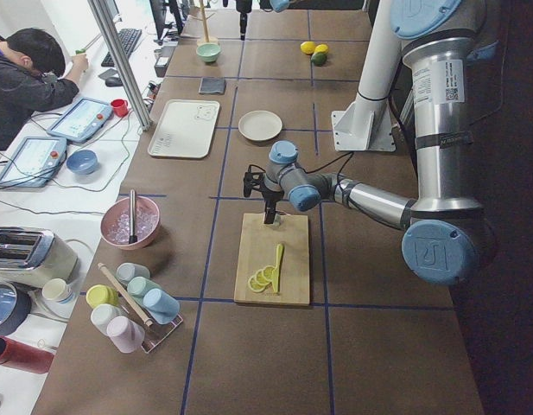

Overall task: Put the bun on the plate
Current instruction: 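Grasp the white bun with the left gripper while the right arm returns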

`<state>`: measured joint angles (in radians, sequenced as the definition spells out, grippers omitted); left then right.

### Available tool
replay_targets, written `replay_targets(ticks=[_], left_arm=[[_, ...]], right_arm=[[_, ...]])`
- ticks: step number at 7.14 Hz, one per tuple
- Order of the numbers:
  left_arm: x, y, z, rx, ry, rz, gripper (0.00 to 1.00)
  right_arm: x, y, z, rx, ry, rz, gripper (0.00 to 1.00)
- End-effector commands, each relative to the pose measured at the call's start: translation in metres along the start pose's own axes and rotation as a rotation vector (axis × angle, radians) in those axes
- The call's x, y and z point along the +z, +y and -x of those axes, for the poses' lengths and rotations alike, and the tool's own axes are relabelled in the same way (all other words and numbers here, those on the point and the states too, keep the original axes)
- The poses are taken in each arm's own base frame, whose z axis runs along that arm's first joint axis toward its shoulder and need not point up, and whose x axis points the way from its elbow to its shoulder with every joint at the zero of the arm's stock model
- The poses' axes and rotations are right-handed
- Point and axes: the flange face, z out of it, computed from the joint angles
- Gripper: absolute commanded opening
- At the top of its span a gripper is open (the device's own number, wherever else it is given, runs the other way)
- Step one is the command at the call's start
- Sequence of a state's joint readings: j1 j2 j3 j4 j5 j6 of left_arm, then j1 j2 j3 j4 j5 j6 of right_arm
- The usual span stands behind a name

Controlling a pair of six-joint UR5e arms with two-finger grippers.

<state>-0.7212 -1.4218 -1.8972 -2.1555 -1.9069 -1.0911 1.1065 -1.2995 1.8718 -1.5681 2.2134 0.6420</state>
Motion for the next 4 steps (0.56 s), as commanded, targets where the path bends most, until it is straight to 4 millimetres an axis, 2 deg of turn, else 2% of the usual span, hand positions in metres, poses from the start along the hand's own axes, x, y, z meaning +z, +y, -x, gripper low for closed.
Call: replay_targets(ticks=[1,2,4], left_arm=[[0.016,0.01,0.005,-0.004,-0.023,0.014,1.0],[0.018,0.01,0.006,-0.001,-0.007,0.006,0.99],[0.019,0.009,0.006,-0.003,-0.008,0.008,0.89]], right_arm=[[-0.008,0.003,-0.041,-0.018,-0.001,0.009,1.0],[-0.012,0.006,-0.064,-0.039,0.014,0.006,1.0],[-0.014,0.01,-0.082,-0.038,0.022,0.007,1.0]])
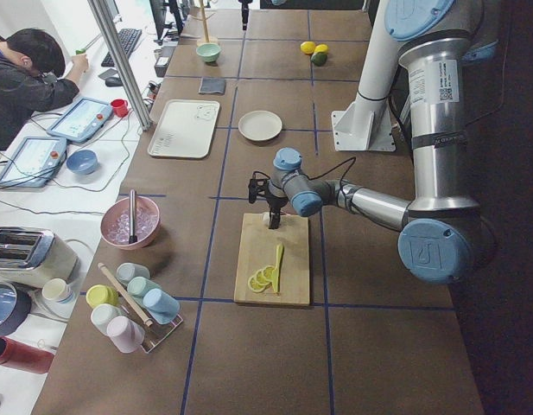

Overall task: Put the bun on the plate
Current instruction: 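Grasp the white bun with the left gripper while the right arm returns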

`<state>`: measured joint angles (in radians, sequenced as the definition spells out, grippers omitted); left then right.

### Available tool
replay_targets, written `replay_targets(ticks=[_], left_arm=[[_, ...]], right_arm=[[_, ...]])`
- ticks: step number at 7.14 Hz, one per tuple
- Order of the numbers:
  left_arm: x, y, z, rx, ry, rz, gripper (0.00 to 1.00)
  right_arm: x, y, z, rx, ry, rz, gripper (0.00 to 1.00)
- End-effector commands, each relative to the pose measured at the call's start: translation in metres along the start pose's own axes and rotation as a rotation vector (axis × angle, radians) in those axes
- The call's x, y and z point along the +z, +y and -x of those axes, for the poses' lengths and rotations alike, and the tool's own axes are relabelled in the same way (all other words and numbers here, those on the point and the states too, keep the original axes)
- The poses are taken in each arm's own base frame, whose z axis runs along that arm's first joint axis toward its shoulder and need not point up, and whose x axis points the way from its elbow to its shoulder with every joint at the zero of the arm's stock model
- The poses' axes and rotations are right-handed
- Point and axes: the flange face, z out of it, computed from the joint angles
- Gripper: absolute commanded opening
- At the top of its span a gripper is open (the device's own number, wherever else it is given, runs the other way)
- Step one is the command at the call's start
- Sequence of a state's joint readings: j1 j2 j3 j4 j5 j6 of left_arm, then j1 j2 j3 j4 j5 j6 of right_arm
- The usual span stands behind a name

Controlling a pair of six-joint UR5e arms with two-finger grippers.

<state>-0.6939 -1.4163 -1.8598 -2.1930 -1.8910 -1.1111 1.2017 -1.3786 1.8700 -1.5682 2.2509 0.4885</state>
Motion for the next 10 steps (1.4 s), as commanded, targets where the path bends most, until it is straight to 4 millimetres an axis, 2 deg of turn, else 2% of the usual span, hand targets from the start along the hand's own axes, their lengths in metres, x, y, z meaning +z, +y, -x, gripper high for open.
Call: replay_targets(ticks=[1,3,6,10], left_arm=[[0.001,0.0,0.0,0.0,0.001,0.0,0.8],[0.001,0.0,0.0,0.0,0.002,0.002,0.65],[0.001,0.001,0.001,0.002,0.0,0.004,0.52],[0.001,0.004,0.008,0.003,-0.008,0.013,0.28]], right_arm=[[-0.002,0.004,-0.014,0.004,-0.003,0.006,1.0],[-0.005,0.008,-0.027,0.004,0.0,0.005,1.0],[-0.007,0.016,-0.056,-0.014,0.017,0.006,1.0],[-0.01,0.029,-0.084,-0.03,0.033,0.011,1.0]])
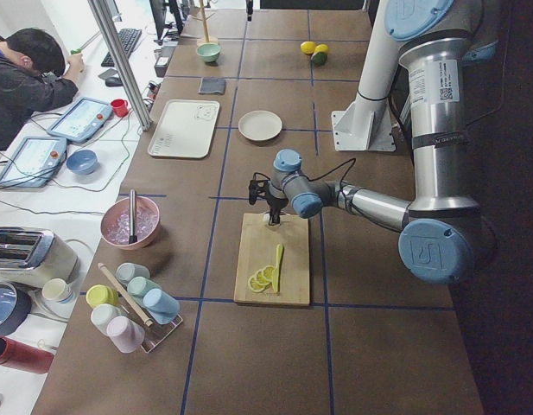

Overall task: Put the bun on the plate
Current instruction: 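Grasp the white bun with the left gripper while the right arm returns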

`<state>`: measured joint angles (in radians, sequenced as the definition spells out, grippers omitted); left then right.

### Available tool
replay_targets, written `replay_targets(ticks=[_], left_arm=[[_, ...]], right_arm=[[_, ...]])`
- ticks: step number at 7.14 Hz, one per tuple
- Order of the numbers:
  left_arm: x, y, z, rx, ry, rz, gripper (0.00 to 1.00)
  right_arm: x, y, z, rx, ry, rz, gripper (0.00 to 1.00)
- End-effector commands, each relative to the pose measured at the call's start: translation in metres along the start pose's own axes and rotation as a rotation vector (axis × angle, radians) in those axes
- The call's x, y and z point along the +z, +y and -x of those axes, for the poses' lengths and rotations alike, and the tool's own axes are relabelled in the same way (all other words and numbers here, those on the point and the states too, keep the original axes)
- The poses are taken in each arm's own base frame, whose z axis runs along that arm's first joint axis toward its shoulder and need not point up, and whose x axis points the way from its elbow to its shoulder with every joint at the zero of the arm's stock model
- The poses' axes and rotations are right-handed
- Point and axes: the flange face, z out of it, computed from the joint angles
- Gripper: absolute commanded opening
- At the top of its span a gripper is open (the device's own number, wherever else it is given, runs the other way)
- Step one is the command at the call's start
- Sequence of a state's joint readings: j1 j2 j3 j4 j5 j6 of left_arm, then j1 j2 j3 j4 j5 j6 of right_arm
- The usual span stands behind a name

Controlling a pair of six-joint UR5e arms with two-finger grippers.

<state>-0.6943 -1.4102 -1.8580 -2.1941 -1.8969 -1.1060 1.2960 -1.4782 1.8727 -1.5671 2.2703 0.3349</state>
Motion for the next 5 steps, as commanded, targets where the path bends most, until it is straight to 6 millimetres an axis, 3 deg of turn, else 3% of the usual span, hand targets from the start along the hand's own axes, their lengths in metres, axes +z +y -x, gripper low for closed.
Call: replay_targets(ticks=[1,3,4,5], left_arm=[[0.0,0.003,0.005,0.003,-0.007,0.005,0.28],[-0.018,-0.001,-0.009,0.001,0.039,0.026,0.28],[-0.036,-0.014,-0.01,-0.033,0.03,0.028,0.28],[-0.061,-0.027,-0.05,-0.043,0.01,0.038,0.28]], right_arm=[[-0.001,0.006,-0.015,-0.008,0.008,0.001,1.0],[-0.002,0.021,-0.045,-0.034,0.023,0.006,1.0],[-0.003,0.029,-0.058,-0.032,0.028,0.01,1.0],[0.001,0.043,-0.073,-0.039,0.029,0.026,1.0]])
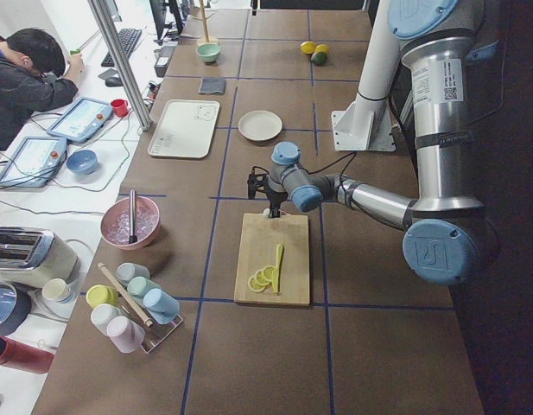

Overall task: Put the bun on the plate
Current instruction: 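Lift the bun and carry it over the white plate with the left gripper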

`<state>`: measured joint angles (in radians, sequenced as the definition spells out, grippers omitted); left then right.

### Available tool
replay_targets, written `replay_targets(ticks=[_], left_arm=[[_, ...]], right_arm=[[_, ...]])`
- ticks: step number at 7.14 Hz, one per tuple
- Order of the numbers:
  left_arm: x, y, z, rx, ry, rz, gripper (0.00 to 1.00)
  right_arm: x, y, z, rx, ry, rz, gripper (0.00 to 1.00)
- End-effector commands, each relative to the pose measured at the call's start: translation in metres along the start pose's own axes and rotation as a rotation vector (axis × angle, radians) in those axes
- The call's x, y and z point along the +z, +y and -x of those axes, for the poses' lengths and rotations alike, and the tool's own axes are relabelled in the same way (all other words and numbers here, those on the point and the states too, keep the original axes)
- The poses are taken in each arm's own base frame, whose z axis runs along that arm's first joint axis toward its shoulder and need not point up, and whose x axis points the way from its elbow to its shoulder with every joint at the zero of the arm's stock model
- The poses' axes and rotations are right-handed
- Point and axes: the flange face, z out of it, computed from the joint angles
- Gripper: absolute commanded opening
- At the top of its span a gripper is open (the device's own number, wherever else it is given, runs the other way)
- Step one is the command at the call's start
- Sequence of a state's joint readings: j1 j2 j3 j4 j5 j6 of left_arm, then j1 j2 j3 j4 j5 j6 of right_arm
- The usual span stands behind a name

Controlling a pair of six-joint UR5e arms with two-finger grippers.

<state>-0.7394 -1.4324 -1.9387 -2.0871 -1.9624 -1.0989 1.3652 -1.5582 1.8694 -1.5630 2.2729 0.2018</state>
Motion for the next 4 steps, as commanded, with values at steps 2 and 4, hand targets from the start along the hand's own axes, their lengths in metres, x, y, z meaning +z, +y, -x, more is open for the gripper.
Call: replay_targets(ticks=[2,4], left_arm=[[-0.06,-0.052,-0.151,-0.034,-0.035,0.019,0.28],[-0.071,-0.045,-0.258,-0.051,-0.059,0.072,0.28]], right_arm=[[0.011,0.039,-0.05,-0.029,0.016,0.038,1.0],[0.018,0.052,-0.097,-0.026,-0.03,0.055,1.0]])
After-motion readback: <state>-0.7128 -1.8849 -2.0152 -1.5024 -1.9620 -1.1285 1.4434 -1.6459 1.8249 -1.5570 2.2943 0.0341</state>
